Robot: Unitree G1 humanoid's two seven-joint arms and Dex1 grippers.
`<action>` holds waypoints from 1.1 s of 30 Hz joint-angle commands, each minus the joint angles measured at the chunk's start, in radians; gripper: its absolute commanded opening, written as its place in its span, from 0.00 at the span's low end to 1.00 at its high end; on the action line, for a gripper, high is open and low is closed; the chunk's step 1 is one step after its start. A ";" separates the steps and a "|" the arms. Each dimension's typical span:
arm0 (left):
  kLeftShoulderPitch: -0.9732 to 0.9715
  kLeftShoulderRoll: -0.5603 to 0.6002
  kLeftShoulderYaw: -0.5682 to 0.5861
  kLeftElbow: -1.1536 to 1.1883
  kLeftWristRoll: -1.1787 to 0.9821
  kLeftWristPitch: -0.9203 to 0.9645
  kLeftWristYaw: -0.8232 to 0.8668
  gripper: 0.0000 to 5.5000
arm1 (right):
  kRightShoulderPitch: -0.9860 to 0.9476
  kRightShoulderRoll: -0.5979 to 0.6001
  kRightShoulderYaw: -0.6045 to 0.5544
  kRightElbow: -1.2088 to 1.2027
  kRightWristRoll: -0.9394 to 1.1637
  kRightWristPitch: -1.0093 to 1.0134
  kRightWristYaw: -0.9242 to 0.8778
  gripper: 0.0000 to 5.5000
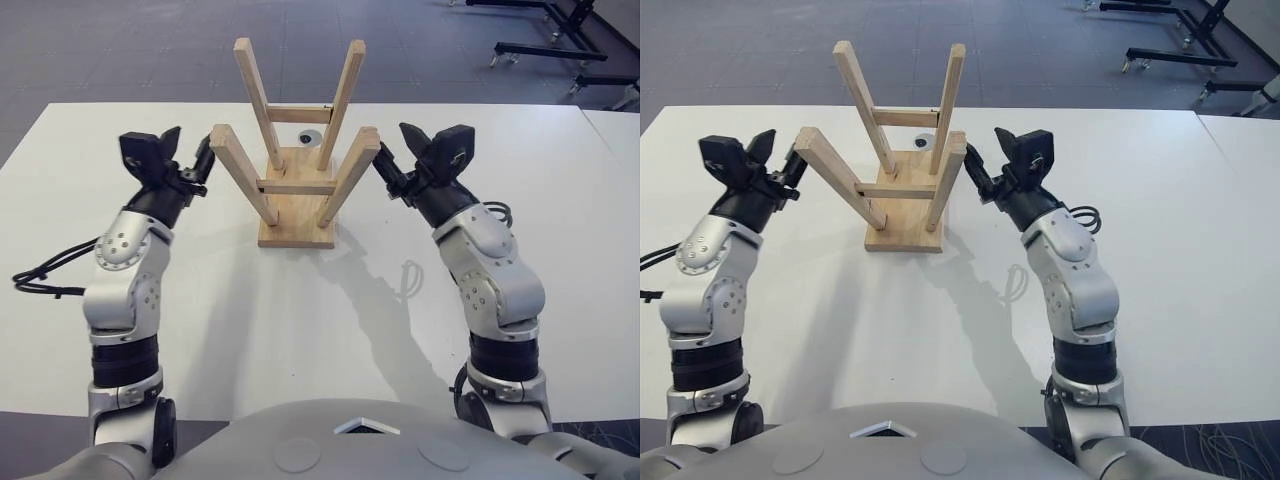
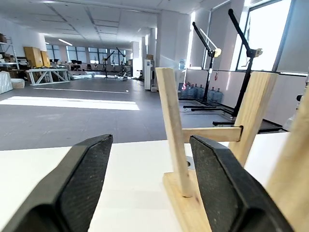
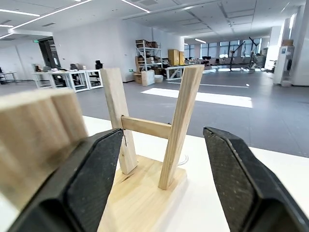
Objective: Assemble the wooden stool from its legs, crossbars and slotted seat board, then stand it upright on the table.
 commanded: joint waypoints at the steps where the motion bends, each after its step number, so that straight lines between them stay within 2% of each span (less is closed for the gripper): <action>1: -0.069 0.076 0.090 0.097 0.084 -0.033 0.074 0.53 | -0.161 0.017 -0.029 0.280 -0.050 -0.134 0.001 0.56; 4: -0.117 0.111 0.139 0.161 0.093 -0.061 0.083 0.53 | -0.175 0.045 0.046 0.345 -0.056 -0.183 0.083 0.56; 7: -0.132 0.121 0.179 0.222 0.097 -0.087 0.093 0.53 | -0.104 0.086 0.172 0.216 0.042 -0.107 0.213 0.56; 9: -0.132 0.114 0.183 0.235 0.095 -0.096 0.092 0.53 | -0.038 0.022 0.240 0.065 0.147 -0.025 0.353 0.56; 12: -0.093 0.110 0.209 0.235 0.088 -0.103 0.092 0.53 | -0.005 -0.170 0.223 -0.161 0.343 0.169 0.525 0.56; 17: -0.043 0.103 0.242 0.258 0.097 -0.119 0.110 0.53 | -0.089 -0.253 0.146 -0.235 0.399 0.247 0.499 0.56; 21: -0.039 0.102 0.249 0.257 0.093 -0.124 0.117 0.53 | -0.087 -0.289 -0.016 -0.140 0.405 0.193 0.477 0.56; 24: -0.035 0.094 0.228 0.248 0.083 -0.116 0.098 0.53 | -0.140 -0.262 -0.225 -0.007 0.564 0.154 0.467 0.56; 26: 0.055 0.107 0.160 0.169 0.015 -0.085 -0.054 0.53 | -0.192 -0.272 -0.275 0.068 0.574 0.126 0.468 0.56; 28: 0.128 0.136 0.120 0.132 -0.003 -0.075 -0.154 0.53 | -0.209 -0.292 -0.268 0.153 0.518 0.088 0.489 0.56; 31: 0.232 0.275 0.003 0.182 0.159 -0.140 -0.271 0.53 | -0.232 -0.342 -0.107 0.430 0.163 -0.151 0.465 0.56; 33: 0.239 0.318 -0.053 0.228 0.229 -0.165 -0.305 0.53 | -0.267 -0.308 -0.025 0.603 0.006 -0.277 0.415 0.56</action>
